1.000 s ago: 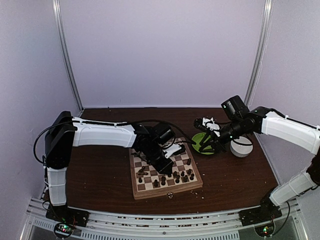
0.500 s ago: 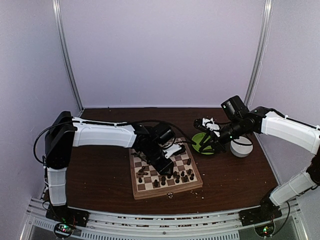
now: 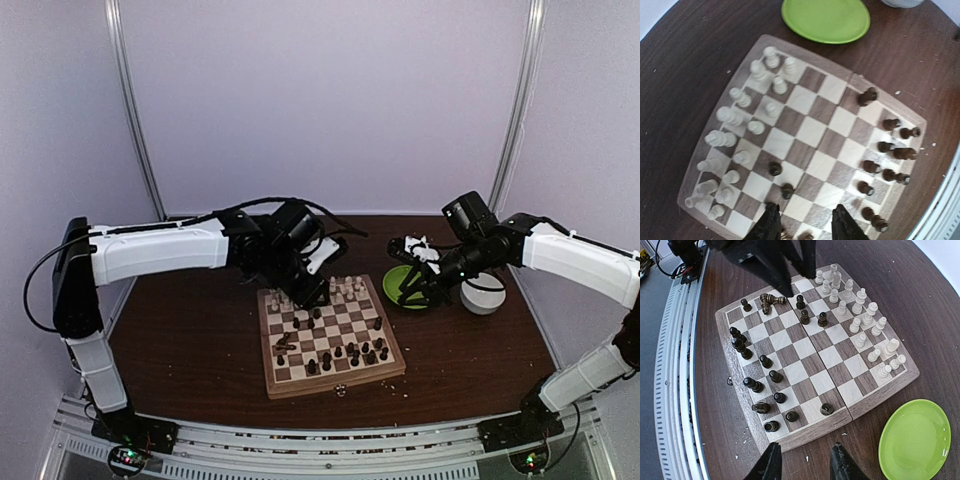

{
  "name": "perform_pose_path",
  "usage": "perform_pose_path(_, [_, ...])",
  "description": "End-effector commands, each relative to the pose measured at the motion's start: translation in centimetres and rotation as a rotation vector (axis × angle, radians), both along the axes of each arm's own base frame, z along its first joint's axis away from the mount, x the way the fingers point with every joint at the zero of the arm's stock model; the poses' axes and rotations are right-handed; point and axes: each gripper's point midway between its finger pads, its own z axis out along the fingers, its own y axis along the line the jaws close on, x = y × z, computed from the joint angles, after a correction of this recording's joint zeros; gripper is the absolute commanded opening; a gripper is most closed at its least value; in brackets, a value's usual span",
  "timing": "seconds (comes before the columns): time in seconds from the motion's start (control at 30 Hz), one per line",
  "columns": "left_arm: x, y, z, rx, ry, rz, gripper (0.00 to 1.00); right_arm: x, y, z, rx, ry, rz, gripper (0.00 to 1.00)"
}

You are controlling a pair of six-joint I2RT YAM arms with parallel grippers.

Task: Set up the chess pieces on the board
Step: Place the pawn on d7, then pick up the pawn from the chessboard.

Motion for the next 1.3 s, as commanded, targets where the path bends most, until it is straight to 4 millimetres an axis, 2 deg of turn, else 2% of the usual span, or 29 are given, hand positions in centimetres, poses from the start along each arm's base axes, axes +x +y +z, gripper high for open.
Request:
perform_pose_path(0.0, [2.4,3.0,-2.9,0.092,0.024,0.092,0.37,0.7,0.1,1.1,0.013,-0.027,-0.004,0.33])
perform_pose_path(0.17, [3.8,2.1,-3.8,0.082,0.044,0.096,0.36,0.7,0.1,1.0,0.009,-0.026,-0.003,0.33])
perform_pose_path(0.37, [4.4,0.4,-6.2,0.087,0.092,0.073,0.33,0.8,0.1,0.9,0.004,-0.029,-0.005,0.33])
perform_pose_path(0.6, [5.0,-0.1,-7.6,0.106,0.099,0.084,0.28,0.8,0.0,0.8,0.0,-0.032,-0.002,0.33])
perform_pose_path(0.83, [4.7,-0.6,-8.3,0.102,0.124,0.063,0.11,0.8,0.0,0.5,-0.008,-0.022,0.004,0.33])
perform_pose_path(0.97, [4.4,-1.1,-7.6,0.078,0.128,0.047,0.01,0.8,0.0,0.5,-0.01,-0.024,0.005,0.33])
perform_pose_path(1.1, [3.3,-2.1,-5.2,0.022,0.124,0.006,0.0,0.8,0.0,0.5,-0.011,-0.028,0.004,0.33])
perform_pose_path(1.2, [1.7,-3.0,-2.7,-0.03,0.107,-0.054,0.0,0.8,0.0,0.5,-0.013,-0.027,0.004,0.33])
perform_pose_path(1.27, [0.3,-3.1,-2.2,-0.046,0.121,-0.094,0.0,0.8,0.0,0.5,-0.013,-0.027,0.004,0.33])
